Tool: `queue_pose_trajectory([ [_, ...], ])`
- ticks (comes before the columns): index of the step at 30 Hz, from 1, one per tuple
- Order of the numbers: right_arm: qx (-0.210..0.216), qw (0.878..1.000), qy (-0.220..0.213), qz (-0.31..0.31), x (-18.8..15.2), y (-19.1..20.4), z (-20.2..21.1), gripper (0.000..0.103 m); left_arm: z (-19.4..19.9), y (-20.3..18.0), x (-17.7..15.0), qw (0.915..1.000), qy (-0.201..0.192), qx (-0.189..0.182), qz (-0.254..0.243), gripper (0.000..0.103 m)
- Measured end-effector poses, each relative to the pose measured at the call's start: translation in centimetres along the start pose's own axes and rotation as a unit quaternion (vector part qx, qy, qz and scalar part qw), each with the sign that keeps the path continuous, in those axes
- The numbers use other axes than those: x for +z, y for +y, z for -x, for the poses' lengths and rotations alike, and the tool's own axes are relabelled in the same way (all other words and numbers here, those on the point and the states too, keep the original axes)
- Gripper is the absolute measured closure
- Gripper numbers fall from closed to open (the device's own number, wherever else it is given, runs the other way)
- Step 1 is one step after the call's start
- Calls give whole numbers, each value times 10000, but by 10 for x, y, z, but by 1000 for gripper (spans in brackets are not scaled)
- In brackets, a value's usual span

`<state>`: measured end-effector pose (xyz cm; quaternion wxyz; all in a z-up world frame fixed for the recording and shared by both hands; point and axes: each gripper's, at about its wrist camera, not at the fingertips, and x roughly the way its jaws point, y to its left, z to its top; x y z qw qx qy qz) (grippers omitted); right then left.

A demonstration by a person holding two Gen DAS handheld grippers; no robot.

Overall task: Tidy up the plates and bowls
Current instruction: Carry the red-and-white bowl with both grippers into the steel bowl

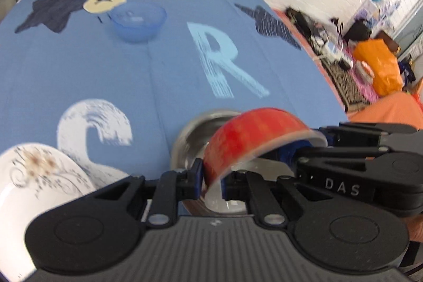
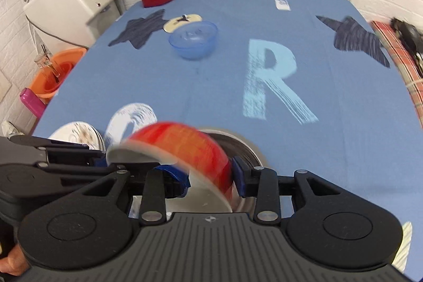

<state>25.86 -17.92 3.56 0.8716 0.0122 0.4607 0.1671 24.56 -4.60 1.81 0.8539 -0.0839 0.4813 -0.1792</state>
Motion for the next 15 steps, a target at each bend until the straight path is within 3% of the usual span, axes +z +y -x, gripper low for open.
queue_pose_trajectory([
  [6,154,9994,262,-135,-15,-10,-28,83,-21,8,-13,9993,326,123,147,97],
  [15,162,9994,176,-251,-8,-20,-33,82,-18,16,5,9994,294,53,169,95],
])
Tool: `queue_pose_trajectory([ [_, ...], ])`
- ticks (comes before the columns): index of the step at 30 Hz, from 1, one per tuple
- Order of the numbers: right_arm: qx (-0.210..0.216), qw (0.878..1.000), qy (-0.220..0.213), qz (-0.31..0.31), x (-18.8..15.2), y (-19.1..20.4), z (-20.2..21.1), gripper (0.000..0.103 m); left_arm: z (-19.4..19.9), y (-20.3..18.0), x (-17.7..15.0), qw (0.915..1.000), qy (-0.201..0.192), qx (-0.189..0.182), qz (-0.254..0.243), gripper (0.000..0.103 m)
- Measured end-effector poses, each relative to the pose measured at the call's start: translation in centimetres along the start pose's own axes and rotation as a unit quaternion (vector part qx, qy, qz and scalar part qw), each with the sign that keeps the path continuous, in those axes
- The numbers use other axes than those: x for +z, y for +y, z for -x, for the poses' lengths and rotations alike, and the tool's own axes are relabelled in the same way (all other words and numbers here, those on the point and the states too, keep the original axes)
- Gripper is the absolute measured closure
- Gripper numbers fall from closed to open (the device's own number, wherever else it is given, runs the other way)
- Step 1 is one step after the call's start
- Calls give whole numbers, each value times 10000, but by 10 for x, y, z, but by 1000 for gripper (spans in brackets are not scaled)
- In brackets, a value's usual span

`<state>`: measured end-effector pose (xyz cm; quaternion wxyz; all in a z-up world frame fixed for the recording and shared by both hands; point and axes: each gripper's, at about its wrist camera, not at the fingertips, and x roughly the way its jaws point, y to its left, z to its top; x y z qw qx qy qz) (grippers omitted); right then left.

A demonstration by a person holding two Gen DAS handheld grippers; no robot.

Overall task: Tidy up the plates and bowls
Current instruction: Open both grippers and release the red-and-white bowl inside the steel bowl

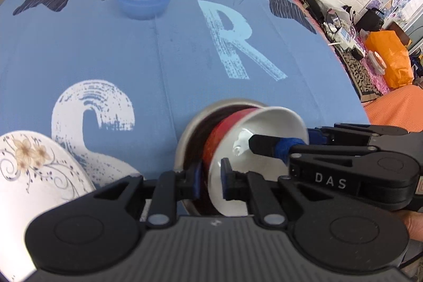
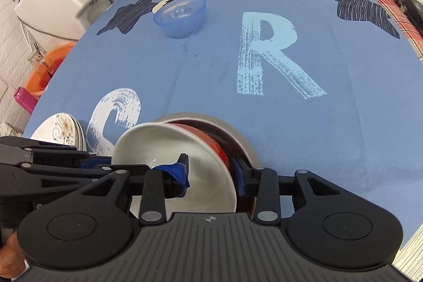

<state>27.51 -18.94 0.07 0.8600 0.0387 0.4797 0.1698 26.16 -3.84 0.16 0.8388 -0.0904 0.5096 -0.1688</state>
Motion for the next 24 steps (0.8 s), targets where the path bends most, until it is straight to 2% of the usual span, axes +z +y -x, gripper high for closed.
queue_pose_trajectory([
  [3,88,9998,-117,-115,7,-5,9,82,14,4,9,9998,-146,-148,43,94],
  [5,58,9997,-218,-95,13,-5,15,82,25,5,13,9994,-284,-215,33,88],
  [7,62,9994,-326,-121,16,-7,20,82,35,5,17,9986,-495,-189,11,65],
  [8,35,9992,-381,-130,17,-7,21,82,39,5,19,9979,-632,-164,0,57],
  [13,25,9987,-485,-163,21,-9,12,82,41,-1,32,9951,-989,26,-24,57],
  [16,-86,9982,-586,-129,21,-11,13,82,31,-4,37,9934,-1066,418,-99,57],
  [18,-69,9986,-512,-59,19,-13,13,81,23,-3,36,9941,-966,476,-156,57],
  [21,-81,9995,-295,41,15,-12,5,81,12,0,35,9962,-787,358,-105,57],
  [24,-270,9988,-203,348,11,-8,-4,78,7,-4,31,9946,-827,573,-270,57],
])
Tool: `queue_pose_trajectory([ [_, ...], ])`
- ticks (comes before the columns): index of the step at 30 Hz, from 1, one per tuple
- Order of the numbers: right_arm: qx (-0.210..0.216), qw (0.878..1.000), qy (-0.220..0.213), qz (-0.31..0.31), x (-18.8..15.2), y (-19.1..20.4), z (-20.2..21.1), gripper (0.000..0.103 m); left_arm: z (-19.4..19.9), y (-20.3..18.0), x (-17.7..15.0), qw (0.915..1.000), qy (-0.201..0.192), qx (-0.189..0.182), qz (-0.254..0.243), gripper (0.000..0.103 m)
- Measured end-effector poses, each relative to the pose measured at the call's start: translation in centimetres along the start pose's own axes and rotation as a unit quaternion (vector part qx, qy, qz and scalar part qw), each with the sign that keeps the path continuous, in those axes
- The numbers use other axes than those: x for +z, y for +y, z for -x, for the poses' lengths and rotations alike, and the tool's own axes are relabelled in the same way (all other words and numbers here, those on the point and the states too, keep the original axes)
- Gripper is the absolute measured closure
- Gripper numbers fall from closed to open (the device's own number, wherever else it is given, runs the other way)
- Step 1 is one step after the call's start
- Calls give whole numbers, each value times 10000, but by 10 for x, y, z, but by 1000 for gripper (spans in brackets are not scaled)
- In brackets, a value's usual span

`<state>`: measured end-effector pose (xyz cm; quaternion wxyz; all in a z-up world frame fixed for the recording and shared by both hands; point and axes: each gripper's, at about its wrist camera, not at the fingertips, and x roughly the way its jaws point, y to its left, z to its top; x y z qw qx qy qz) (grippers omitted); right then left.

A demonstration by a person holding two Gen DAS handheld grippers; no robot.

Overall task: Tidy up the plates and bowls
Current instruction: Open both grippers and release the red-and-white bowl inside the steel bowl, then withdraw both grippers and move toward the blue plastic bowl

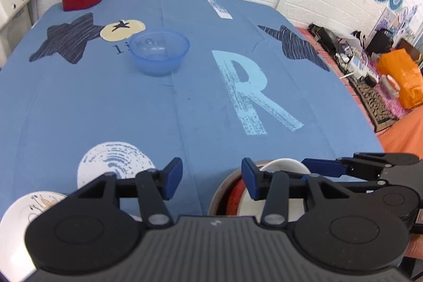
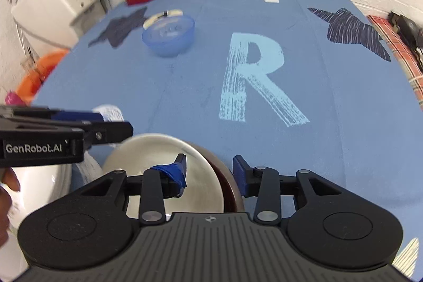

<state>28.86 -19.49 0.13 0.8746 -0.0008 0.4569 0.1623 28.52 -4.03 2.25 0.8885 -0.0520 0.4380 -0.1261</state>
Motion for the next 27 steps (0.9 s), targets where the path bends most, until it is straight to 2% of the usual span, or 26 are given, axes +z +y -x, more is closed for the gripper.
queue_pose_trajectory([
  [7,-109,9995,263,162,-5,1,-14,75,-4,-9,-10,9996,36,41,-286,57],
  [12,-248,9962,485,676,-3,13,-17,73,-1,-9,-18,9989,55,128,-456,57],
  [15,-366,9903,714,1131,2,22,-23,72,8,-8,-25,9979,8,176,-630,57],
  [18,-408,9901,837,1052,8,24,-28,70,16,-5,-30,9975,17,92,-706,57],
  [21,-391,9901,882,1021,9,24,-25,70,21,3,-33,9977,184,-165,-630,57],
  [24,-243,9947,602,802,7,16,-4,71,26,15,-27,9989,74,-38,-462,57],
  [27,-15,9995,189,247,2,4,21,71,28,18,-15,9996,-91,-17,-251,57],
])
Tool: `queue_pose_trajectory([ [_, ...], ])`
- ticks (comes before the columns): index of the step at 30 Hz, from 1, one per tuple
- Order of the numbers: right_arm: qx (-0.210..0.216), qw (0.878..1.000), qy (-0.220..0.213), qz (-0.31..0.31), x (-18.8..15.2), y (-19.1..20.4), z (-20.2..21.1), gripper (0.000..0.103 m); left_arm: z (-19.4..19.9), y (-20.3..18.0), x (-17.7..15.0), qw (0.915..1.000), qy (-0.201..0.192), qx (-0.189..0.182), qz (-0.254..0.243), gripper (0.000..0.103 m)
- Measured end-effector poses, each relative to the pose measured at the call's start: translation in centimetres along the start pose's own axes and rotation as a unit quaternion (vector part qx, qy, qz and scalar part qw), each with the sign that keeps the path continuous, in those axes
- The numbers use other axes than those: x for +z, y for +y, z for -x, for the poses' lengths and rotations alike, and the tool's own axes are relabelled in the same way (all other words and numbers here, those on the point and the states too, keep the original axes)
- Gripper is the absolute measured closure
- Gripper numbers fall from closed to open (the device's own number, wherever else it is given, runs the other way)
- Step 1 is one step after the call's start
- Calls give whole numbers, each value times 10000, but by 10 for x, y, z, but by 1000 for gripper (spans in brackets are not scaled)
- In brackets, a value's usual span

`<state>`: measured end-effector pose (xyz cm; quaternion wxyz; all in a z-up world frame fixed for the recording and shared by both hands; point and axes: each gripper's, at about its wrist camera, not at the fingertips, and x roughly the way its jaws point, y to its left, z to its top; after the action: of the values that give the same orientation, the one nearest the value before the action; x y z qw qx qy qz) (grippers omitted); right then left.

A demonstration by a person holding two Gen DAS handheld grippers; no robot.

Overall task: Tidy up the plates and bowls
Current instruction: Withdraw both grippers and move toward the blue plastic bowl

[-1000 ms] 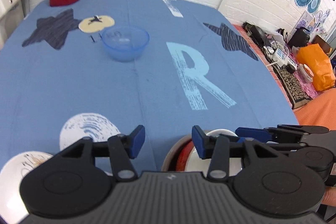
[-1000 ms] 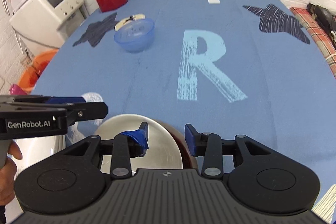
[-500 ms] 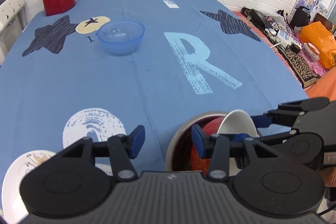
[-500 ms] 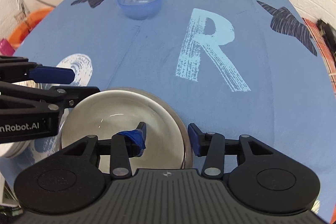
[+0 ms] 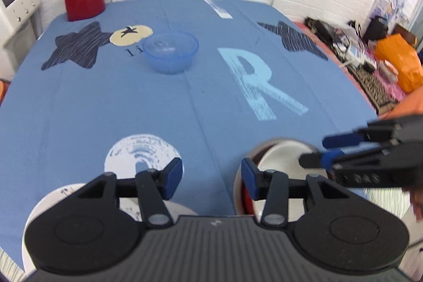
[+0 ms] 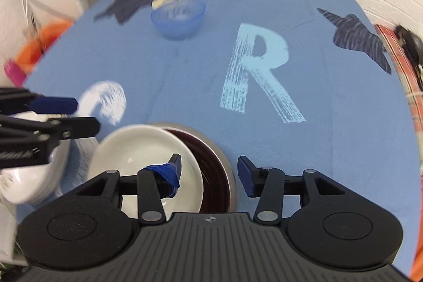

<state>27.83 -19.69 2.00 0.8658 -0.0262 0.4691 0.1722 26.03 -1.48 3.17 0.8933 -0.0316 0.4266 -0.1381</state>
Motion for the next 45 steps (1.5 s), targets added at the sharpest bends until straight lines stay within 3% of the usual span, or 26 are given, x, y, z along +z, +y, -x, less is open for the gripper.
queue_pose_trajectory([
  [3,210,9983,-253,-479,-9,-10,11,71,-3,-5,9,9999,9,-104,111,57],
  [8,344,9953,-186,-880,-15,-23,9,70,-9,-10,11,10000,32,-20,36,55],
  [13,297,9927,-248,-1143,-14,-36,1,70,-30,-10,11,9980,38,632,-53,55],
  [16,301,9920,-240,-1206,-20,-43,0,70,-37,-11,5,9993,254,276,-18,56],
  [20,363,9888,-249,-1423,-25,-53,0,70,-39,-24,-2,9979,145,525,-350,56],
  [24,385,9894,-204,-1384,-25,-52,-1,69,-36,-26,-3,9972,133,476,-552,56],
  [29,402,9904,-193,-1307,-21,-48,-3,69,-33,-36,-11,9911,176,362,-1267,56],
  [34,381,9918,-115,-1215,-21,-43,-4,69,-33,-41,-17,9876,140,378,-1520,56],
  [40,322,9909,-367,-1251,-16,-43,9,68,-26,-3,0,9989,156,170,-418,50],
  [45,435,9878,-523,-1400,3,-49,7,68,-23,45,18,9988,120,306,355,50],
])
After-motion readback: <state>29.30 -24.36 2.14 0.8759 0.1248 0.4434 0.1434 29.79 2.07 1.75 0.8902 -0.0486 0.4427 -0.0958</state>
